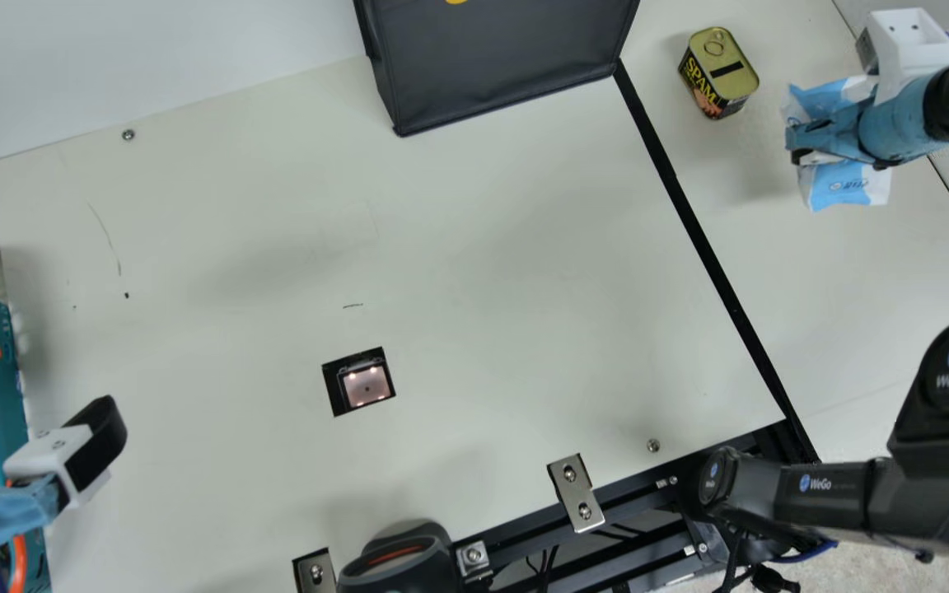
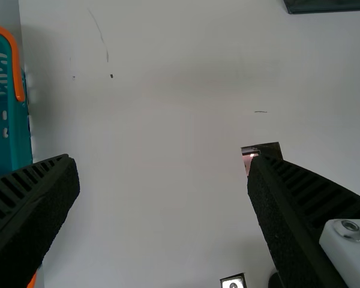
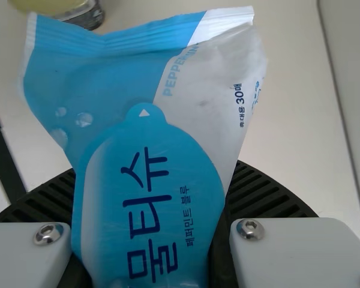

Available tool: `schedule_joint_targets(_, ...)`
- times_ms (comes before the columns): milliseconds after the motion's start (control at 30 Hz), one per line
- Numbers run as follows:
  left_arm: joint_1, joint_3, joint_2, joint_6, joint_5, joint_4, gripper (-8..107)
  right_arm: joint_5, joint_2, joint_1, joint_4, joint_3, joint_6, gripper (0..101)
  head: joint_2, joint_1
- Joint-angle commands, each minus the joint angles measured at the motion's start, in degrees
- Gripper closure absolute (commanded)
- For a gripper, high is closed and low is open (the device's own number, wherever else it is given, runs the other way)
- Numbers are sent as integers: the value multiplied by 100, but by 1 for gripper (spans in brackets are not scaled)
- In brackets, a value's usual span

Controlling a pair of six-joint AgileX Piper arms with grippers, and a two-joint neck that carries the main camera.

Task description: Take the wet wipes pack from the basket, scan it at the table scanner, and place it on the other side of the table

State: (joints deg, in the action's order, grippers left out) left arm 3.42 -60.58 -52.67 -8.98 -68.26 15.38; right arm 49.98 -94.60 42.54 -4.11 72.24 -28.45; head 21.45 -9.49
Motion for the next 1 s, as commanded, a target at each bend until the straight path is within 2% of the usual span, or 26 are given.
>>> schedule_joint_targets(0,0,0,0,0,0,0,9,4,-244,58,31,248,-111,101,13,157)
schedule_joint_targets(200,0,0,0,0,0,0,9,-31,-828,202,94,711,-401,101,13,157)
schedule_joint_targets(467,0,0,0,0,0,0,9,-153,-1556,318,-102,1248,-956,101,13,157)
schedule_joint_targets(767,0,0,0,0,0,0,9,-198,-2123,340,-368,1640,-1524,101,13,157)
schedule_joint_targets(967,0,0,0,0,0,0,9,-193,-2298,342,-447,1726,-1678,81,13,157)
